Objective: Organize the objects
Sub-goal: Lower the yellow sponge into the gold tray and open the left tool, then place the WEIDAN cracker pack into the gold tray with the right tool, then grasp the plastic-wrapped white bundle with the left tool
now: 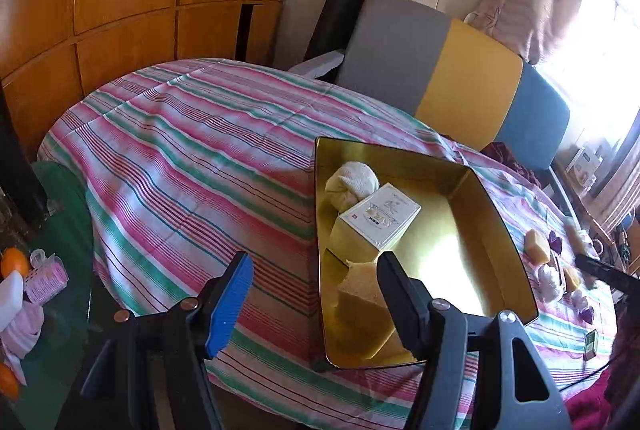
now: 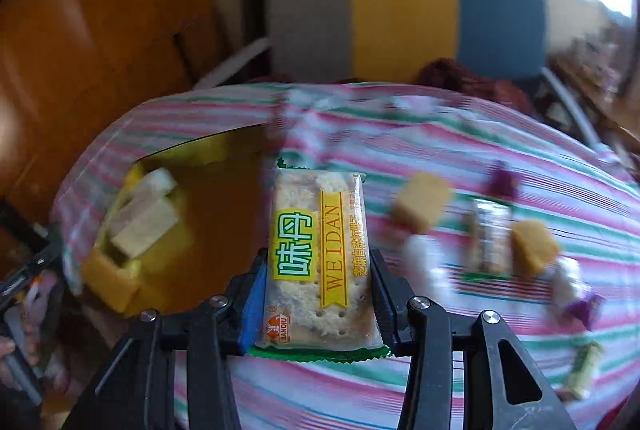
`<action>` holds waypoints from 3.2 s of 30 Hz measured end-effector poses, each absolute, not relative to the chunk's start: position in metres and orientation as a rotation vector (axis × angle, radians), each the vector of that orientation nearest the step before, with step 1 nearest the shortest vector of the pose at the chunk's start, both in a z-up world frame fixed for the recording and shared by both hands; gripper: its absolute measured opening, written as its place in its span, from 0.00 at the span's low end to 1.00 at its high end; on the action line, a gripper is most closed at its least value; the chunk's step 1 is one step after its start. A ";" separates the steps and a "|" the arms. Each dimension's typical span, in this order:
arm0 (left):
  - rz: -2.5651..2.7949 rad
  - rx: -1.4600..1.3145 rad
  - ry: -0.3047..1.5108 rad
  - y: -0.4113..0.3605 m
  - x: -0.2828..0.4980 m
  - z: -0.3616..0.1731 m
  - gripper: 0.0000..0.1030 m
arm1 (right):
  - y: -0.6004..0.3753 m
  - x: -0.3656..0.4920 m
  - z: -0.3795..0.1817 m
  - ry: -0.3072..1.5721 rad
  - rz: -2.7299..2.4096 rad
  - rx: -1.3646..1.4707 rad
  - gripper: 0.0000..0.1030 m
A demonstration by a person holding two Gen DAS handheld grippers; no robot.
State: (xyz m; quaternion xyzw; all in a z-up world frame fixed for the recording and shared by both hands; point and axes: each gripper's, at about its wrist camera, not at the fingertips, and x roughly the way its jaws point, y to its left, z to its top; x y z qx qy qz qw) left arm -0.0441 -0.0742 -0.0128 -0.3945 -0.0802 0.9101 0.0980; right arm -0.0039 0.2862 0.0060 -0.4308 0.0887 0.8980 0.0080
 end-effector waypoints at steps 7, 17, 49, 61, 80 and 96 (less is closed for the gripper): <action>2.712 -1.238 -0.302 -0.091 -0.047 -0.023 0.63 | 0.175 -0.063 -0.034 0.077 2.847 -1.649 0.46; 2.694 -1.278 -0.339 -0.103 -0.047 -0.037 0.63 | 0.105 -0.094 -0.100 0.196 2.777 -1.962 0.53; 2.735 -1.135 -0.090 -0.053 -0.028 0.005 0.62 | 0.213 0.001 -0.016 0.192 2.896 -1.340 0.81; 2.580 -1.023 0.048 0.008 -0.036 0.031 0.62 | 0.387 0.070 -0.003 0.412 2.537 -1.156 0.81; 2.093 -1.012 0.255 0.196 -0.001 0.027 0.62 | 0.569 0.214 -0.013 0.890 2.039 -0.593 0.90; 1.941 -1.380 0.134 0.336 -0.042 -0.057 0.62 | 0.571 0.211 -0.024 1.002 2.083 -0.601 0.90</action>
